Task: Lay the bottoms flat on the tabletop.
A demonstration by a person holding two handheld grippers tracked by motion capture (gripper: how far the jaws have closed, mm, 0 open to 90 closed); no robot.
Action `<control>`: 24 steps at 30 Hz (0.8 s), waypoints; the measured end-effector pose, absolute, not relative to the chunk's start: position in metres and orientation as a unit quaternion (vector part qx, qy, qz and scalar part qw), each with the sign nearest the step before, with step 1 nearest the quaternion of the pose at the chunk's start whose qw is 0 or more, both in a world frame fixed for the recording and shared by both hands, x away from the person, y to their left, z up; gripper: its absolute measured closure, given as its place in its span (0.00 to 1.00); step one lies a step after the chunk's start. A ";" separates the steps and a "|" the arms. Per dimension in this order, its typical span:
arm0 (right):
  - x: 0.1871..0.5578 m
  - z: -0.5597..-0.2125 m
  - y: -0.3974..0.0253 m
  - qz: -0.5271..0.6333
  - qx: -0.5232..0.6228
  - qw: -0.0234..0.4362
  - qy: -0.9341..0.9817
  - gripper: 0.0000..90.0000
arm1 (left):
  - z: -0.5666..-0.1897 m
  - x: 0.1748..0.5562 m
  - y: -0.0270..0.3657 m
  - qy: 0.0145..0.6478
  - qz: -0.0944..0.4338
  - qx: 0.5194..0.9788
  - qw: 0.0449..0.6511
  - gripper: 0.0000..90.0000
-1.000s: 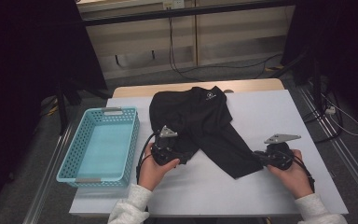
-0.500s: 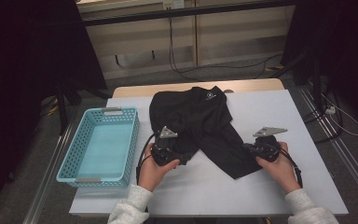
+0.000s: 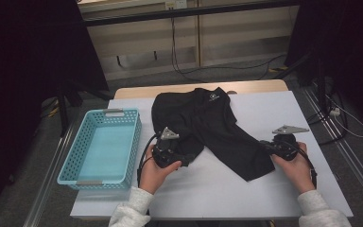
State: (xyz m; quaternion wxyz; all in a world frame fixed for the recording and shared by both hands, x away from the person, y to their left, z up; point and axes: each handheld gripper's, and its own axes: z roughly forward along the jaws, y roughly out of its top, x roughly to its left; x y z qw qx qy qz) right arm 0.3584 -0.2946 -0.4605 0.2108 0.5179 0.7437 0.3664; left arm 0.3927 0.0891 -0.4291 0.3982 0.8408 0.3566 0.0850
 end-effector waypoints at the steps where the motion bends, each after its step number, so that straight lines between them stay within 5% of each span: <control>1: 0.358 -0.460 -0.293 0.362 0.515 0.216 0.746 0.98 | -0.430 0.393 0.089 0.359 0.086 0.838 0.401 0.15; 8: 0.357 -0.460 -0.290 0.355 0.508 0.231 0.750 0.92 | -0.430 0.393 0.089 0.355 0.082 0.843 0.396 0.15; 16: 0.350 -0.445 -0.274 0.346 0.478 0.264 0.763 0.68 | -0.429 0.393 0.088 0.355 0.084 0.842 0.397 0.15; 24: 0.343 -0.436 -0.254 0.377 0.452 0.236 0.773 0.63 | -0.429 0.393 0.088 0.355 0.084 0.843 0.395 0.15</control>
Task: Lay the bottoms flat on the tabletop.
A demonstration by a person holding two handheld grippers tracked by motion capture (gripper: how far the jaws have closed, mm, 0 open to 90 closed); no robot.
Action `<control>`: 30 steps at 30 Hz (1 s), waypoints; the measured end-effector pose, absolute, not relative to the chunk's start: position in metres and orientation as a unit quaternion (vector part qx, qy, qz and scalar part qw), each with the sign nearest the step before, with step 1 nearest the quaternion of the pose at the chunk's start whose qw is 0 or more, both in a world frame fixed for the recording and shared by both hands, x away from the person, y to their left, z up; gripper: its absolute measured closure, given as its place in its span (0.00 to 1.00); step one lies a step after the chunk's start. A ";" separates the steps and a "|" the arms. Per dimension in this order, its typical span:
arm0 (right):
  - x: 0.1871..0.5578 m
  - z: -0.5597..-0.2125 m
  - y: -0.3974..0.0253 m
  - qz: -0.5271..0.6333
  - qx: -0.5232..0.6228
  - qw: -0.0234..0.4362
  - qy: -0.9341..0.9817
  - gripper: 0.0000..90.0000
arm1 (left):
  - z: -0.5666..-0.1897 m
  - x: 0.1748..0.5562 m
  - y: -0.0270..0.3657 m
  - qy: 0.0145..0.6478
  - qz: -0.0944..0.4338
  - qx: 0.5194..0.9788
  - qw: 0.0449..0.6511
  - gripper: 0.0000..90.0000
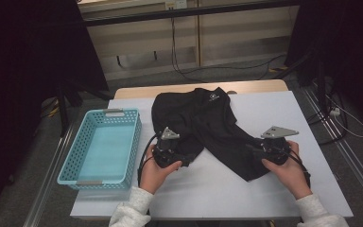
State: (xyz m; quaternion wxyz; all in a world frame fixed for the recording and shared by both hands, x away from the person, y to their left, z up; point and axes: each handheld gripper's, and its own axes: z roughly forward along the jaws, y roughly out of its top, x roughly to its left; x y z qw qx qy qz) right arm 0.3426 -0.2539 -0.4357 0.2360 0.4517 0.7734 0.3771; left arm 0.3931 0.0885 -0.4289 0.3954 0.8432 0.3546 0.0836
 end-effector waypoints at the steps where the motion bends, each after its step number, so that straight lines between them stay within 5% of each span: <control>1: 0.342 -0.437 -0.249 0.381 0.448 0.228 0.776 0.63 | -0.429 0.393 0.088 0.355 0.083 0.843 0.395 0.15; 17: 0.323 -0.462 -0.186 0.354 0.345 0.168 0.853 0.71 | -0.428 0.393 0.088 0.352 0.087 0.842 0.400 0.15; 25: 0.331 -0.462 -0.196 0.356 0.379 0.167 0.837 0.96 | -0.430 0.393 0.087 0.354 0.086 0.841 0.399 0.15; 30: 0.333 -0.458 -0.204 0.377 0.391 0.127 0.830 0.99 | -0.429 0.393 0.089 0.352 0.086 0.843 0.398 0.15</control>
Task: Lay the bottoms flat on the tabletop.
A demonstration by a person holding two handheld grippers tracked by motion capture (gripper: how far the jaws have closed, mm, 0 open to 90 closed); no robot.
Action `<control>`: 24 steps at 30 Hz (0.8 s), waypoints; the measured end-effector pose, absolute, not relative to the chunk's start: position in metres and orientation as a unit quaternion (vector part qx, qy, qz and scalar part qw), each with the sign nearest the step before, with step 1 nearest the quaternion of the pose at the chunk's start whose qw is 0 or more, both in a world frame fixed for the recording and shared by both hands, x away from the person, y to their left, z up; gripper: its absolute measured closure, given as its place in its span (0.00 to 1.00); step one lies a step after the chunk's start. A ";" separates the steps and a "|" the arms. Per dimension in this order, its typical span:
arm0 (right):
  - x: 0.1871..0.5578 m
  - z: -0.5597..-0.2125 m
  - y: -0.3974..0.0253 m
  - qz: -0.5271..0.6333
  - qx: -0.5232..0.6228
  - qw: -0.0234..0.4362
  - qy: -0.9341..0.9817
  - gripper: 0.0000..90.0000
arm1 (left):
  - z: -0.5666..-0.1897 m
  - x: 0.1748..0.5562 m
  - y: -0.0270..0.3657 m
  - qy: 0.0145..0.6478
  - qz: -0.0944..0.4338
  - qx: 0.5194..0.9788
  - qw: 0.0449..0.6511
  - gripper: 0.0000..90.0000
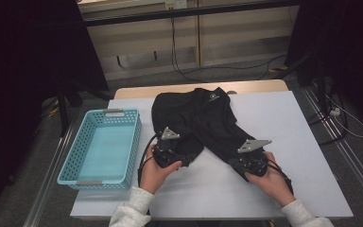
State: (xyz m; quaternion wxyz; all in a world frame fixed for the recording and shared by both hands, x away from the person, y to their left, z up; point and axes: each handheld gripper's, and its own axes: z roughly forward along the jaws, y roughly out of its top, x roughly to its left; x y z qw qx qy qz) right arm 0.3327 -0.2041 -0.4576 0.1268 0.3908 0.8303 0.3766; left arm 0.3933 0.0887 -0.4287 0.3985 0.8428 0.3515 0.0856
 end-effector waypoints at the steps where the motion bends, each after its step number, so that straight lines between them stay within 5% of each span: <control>1: 0.332 -0.454 -0.205 0.389 0.387 0.119 0.827 0.99 | -0.429 0.393 0.089 0.352 0.088 0.841 0.401 0.15; 7: 0.335 -0.427 -0.213 0.478 0.394 0.069 0.782 0.99 | -0.431 0.393 0.089 0.355 0.087 0.841 0.398 0.15; 10: 0.343 -0.433 -0.220 0.469 0.424 0.105 0.768 0.98 | -0.433 0.393 0.088 0.356 0.084 0.843 0.396 0.15; 14: 0.351 -0.454 -0.234 0.406 0.484 0.180 0.754 0.84 | -0.432 0.393 0.088 0.353 0.083 0.844 0.395 0.15; 24: 0.334 -0.440 -0.215 0.402 0.404 0.208 0.795 0.78 | -0.432 0.393 0.087 0.348 0.084 0.847 0.393 0.15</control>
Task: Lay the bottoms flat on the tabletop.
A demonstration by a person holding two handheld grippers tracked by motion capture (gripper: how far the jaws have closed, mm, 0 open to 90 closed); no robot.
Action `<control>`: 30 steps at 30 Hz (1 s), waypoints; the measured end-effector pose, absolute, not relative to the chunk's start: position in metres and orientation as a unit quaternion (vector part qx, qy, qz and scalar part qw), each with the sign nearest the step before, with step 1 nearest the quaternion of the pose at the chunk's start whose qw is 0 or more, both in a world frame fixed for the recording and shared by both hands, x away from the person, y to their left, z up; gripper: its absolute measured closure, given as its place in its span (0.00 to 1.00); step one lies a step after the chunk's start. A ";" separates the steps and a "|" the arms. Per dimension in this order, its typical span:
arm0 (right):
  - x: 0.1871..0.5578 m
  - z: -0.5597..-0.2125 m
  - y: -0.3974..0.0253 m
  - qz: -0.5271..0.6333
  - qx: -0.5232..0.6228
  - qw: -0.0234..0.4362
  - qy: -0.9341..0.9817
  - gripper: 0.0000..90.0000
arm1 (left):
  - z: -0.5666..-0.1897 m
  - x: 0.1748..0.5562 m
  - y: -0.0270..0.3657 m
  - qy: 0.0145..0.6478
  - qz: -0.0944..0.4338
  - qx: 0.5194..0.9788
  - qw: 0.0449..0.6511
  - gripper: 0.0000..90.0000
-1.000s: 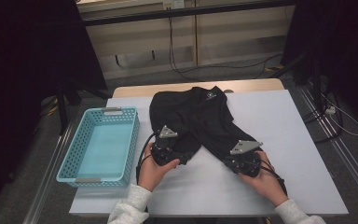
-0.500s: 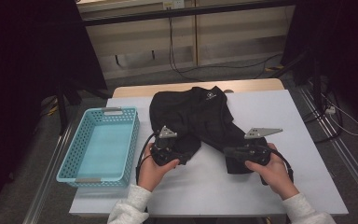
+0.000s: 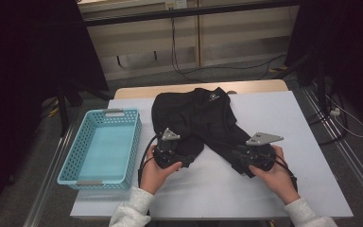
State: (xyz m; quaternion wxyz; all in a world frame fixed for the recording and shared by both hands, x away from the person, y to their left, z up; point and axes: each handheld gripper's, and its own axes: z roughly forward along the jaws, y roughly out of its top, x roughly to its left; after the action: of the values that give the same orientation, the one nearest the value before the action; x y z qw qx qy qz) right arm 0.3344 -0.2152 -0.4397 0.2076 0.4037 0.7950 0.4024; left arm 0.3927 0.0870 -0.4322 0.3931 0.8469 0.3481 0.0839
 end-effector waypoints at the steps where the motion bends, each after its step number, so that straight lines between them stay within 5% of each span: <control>1: 0.332 -0.439 -0.211 0.404 0.394 0.201 0.801 0.78 | -0.432 0.392 0.086 0.351 0.083 0.845 0.396 0.15; 7: 0.330 -0.456 -0.190 0.356 0.360 0.187 0.842 0.77 | -0.431 0.393 0.086 0.350 0.081 0.845 0.396 0.15; 11: 0.334 -0.462 -0.195 0.347 0.373 0.189 0.840 0.96 | -0.431 0.393 0.087 0.350 0.084 0.845 0.395 0.15; 13: 0.337 -0.462 -0.200 0.357 0.382 0.181 0.833 0.97 | -0.432 0.392 0.086 0.354 0.083 0.843 0.398 0.15; 22: 0.331 -0.424 -0.213 0.429 0.382 0.169 0.801 0.98 | -0.431 0.392 0.086 0.350 0.083 0.845 0.395 0.15; 30: 0.315 -0.411 -0.183 0.458 0.331 0.124 0.815 0.96 | -0.430 0.392 0.086 0.349 0.082 0.845 0.397 0.15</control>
State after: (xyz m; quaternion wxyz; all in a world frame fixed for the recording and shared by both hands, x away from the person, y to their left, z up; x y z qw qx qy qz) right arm 0.3145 -0.1826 -0.4106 0.1238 0.3312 0.8154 0.4584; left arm 0.3918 0.0857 -0.4297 0.3974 0.8447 0.3492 0.0817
